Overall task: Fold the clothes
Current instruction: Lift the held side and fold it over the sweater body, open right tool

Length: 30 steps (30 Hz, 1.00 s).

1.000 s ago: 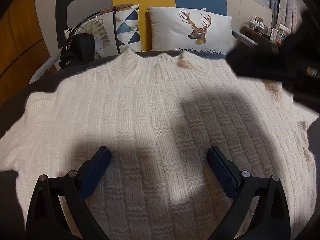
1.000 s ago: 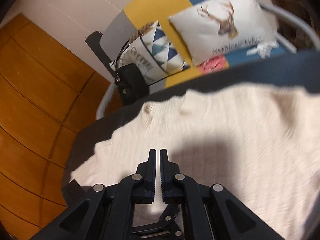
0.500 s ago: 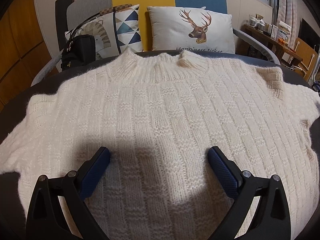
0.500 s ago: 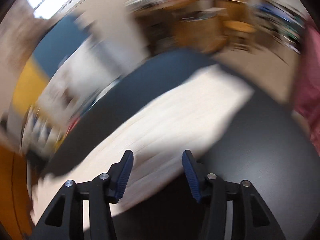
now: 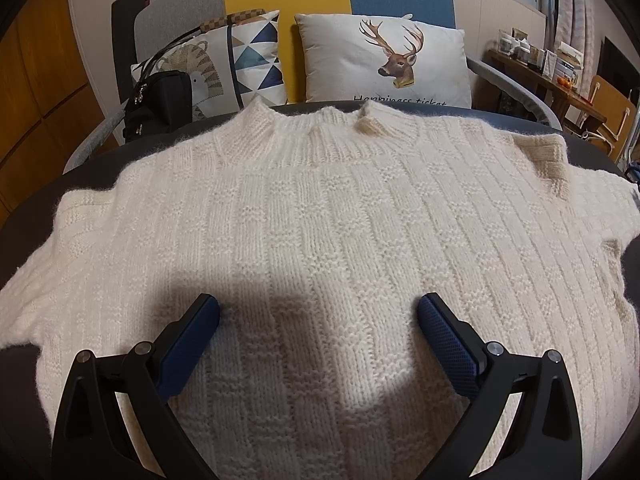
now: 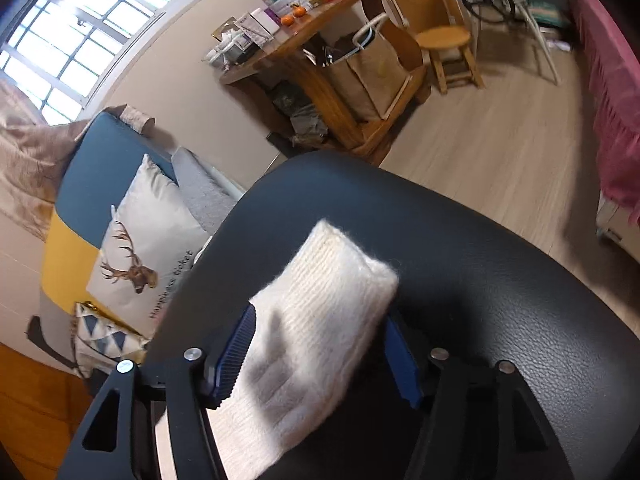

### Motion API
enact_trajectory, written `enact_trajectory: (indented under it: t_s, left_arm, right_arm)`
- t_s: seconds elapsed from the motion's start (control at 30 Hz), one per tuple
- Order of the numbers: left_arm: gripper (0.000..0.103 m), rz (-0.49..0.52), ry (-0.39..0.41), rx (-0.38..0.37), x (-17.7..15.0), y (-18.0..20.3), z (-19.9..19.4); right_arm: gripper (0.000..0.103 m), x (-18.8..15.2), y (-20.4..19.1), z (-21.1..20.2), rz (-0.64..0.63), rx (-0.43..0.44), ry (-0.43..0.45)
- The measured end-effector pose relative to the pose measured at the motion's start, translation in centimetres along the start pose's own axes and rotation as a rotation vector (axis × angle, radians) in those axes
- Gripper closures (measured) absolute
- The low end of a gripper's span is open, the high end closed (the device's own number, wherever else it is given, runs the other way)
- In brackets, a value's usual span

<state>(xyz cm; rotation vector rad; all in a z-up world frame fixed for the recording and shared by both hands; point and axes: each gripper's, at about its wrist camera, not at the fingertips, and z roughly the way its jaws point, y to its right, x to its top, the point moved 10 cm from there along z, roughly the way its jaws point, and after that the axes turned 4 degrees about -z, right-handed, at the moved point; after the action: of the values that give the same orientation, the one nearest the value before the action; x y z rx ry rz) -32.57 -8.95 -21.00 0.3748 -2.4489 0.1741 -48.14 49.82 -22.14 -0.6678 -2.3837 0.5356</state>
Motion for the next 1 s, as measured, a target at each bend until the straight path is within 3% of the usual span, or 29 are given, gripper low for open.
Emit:
enact_trajectory:
  t_s: [0.03,0.1,0.23,0.33,0.43,0.57,0.73,1.0]
  left_arm:
    - [0.002,-0.001,0.001,0.0,0.0,0.0,0.0]
    - [0.002,-0.002,0.002,-0.001,0.0,0.0,0.0]
    - [0.002,-0.003,0.005,-0.003,-0.1,0.0,0.0]
    - [0.002,-0.003,0.007,-0.003,-0.1,0.0,0.0]
    - [0.002,-0.004,0.007,-0.004,-0.1,0.0,0.0]
    - [0.002,-0.005,0.007,-0.006,-0.1,0.0,-0.1]
    - [0.002,-0.01,0.006,-0.013,-0.1,-0.1,-0.1]
    - [0.002,-0.018,0.004,-0.029,-0.1,-0.3,-0.1]
  right_arm:
    - [0.073,0.2,0.0,0.2,-0.008,-0.029,0.005]
    - [0.096,-0.1,0.5,0.8,-0.002,-0.07,-0.01]
    - [0.096,-0.4,0.7,0.4,0.028,-0.047,-0.008]
    - [0.097,-0.8,-0.3,-0.6,0.061,0.016,0.009]
    - [0.097,-1.7,-4.1,-2.3,0.036,0.107,0.022]
    - [0.097,-4.4,-12.1,-4.3,-0.052,0.249,-0.011]
    - [0.097,-11.2,-23.7,-6.4,-0.182,0.429,-0.12]
    - [0.097,-25.7,-39.5,-6.7,-0.343,0.645,-0.366]
